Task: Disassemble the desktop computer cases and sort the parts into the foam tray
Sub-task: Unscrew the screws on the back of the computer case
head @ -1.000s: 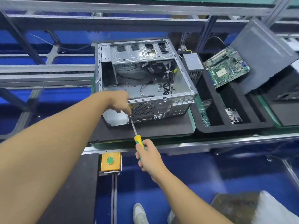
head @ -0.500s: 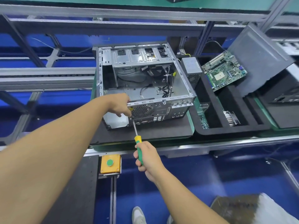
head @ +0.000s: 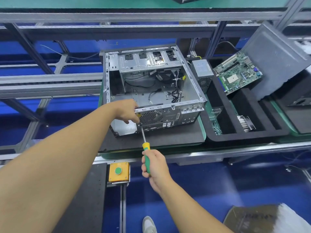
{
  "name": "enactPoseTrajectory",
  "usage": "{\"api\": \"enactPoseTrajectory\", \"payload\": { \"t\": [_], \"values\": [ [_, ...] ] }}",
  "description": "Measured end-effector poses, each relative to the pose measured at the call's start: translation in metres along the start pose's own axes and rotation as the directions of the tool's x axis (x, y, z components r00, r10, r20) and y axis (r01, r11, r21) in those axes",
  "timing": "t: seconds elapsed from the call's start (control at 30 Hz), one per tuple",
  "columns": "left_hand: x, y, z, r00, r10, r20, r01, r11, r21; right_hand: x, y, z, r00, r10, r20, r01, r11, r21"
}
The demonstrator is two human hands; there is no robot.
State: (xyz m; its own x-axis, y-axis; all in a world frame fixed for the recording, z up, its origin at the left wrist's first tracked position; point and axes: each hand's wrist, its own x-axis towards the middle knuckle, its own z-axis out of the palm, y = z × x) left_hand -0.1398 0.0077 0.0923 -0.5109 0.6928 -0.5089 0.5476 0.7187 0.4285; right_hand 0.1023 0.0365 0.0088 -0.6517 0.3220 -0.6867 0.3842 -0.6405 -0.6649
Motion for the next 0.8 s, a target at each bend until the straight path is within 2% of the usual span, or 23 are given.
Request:
{"api": "enactPoseTrajectory", "payload": {
  "t": [0.07, 0.13, 0.3, 0.4, 0.5, 0.6, 0.67, 0.7, 0.73, 0.77, 0.8],
  "values": [
    [0.001, -0.001, 0.000, 1.000, -0.006, 0.000, 0.006, 1.000, 0.001, 0.000, -0.003, 0.002, 0.990, 0.104, 0.095, -0.123, 0.967, 0.221],
    [0.001, -0.001, 0.000, 1.000, -0.013, 0.004, 0.013, 1.000, -0.003, 0.002, -0.009, -0.005, 0.971, 0.157, 0.180, -0.206, 0.933, 0.296],
    [0.002, -0.001, 0.000, 1.000, -0.017, 0.006, 0.017, 1.000, -0.018, 0.008, -0.020, -0.016, 0.903, 0.234, 0.360, -0.320, 0.926, 0.202],
    [0.002, -0.002, 0.001, 1.000, -0.024, 0.006, 0.024, 1.000, -0.004, 0.008, -0.017, -0.009, 0.860, 0.204, 0.468, -0.332, 0.920, 0.209],
    [0.002, -0.002, 0.001, 1.000, -0.026, 0.007, 0.025, 1.000, 0.011, 0.008, -0.011, -0.010, 0.853, 0.152, 0.499, -0.312, 0.916, 0.253],
    [0.003, -0.003, 0.002, 1.000, -0.025, 0.015, 0.024, 0.999, 0.020, 0.005, -0.009, -0.005, 0.896, 0.146, 0.418, -0.253, 0.944, 0.213],
    [0.004, -0.002, 0.002, 0.999, -0.027, 0.019, 0.026, 0.999, 0.031, 0.001, -0.006, 0.006, 0.965, 0.098, 0.242, -0.118, 0.991, 0.069],
    [0.003, -0.002, 0.002, 0.999, -0.027, 0.017, 0.026, 0.999, 0.037, -0.001, -0.005, 0.012, 0.992, 0.027, 0.123, -0.014, 0.995, -0.101],
    [0.003, -0.001, 0.002, 1.000, -0.025, 0.013, 0.024, 0.999, 0.048, -0.003, -0.004, 0.015, 0.996, -0.088, 0.009, 0.086, 0.935, -0.344],
    [0.002, -0.001, 0.002, 1.000, -0.024, 0.006, 0.023, 0.998, 0.061, -0.003, -0.002, 0.015, 0.970, -0.233, -0.066, 0.145, 0.777, -0.612],
    [0.001, 0.000, 0.002, 1.000, -0.024, 0.000, 0.024, 0.997, 0.071, -0.004, 0.000, 0.014, 0.928, -0.364, -0.085, 0.150, 0.569, -0.808]
  ]
}}
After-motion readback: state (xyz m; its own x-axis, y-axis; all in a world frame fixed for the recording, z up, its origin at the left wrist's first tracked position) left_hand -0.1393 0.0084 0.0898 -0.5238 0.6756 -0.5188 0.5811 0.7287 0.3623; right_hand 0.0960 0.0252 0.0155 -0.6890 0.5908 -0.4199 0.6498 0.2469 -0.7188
